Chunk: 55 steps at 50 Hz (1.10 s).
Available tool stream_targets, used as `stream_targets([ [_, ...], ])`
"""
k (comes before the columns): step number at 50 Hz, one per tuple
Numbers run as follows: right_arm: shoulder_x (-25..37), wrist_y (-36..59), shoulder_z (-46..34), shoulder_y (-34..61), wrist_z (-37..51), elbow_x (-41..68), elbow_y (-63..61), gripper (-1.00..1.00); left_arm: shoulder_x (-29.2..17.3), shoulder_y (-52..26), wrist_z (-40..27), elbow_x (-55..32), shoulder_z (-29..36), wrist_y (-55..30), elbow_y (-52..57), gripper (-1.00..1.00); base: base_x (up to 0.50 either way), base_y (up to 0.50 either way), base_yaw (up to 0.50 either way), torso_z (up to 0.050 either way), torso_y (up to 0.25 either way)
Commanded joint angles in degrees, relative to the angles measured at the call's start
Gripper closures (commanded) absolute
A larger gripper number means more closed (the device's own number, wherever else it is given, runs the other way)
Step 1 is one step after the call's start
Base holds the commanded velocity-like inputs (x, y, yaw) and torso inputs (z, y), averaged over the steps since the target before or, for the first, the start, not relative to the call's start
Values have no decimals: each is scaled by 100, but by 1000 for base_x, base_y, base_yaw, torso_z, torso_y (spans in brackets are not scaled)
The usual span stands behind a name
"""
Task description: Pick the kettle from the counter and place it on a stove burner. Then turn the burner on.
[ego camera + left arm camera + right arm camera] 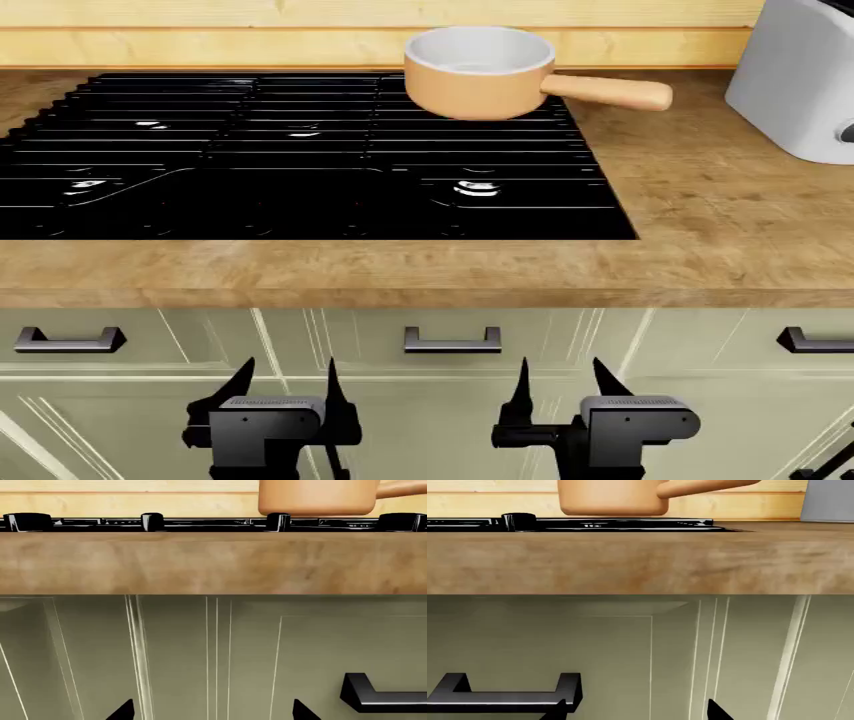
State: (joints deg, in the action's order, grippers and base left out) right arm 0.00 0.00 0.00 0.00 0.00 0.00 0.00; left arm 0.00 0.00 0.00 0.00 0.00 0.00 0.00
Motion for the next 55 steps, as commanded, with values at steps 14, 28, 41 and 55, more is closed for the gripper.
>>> stream_targets([
  [14, 290, 16, -365, 23, 414, 239, 25, -100, -298, -27, -339, -259, 356, 72, -99, -100, 0, 28, 0, 0, 0],
  [28, 402, -36, -485, 21, 557, 385, 25, -100, -413, -56, -471, -377, 493, 67, -133, -100, 0, 499, 0, 0, 0],
  [41, 488, -56, -580, 31, 666, 466, 33, -100, -491, -69, -551, -517, 570, 29, -110, -100, 0, 500, 0, 0, 0],
  [55, 578, -68, -682, 34, 770, 549, 32, -100, -576, -73, -657, -592, 683, 65, -125, -100, 0, 500, 0, 0, 0],
])
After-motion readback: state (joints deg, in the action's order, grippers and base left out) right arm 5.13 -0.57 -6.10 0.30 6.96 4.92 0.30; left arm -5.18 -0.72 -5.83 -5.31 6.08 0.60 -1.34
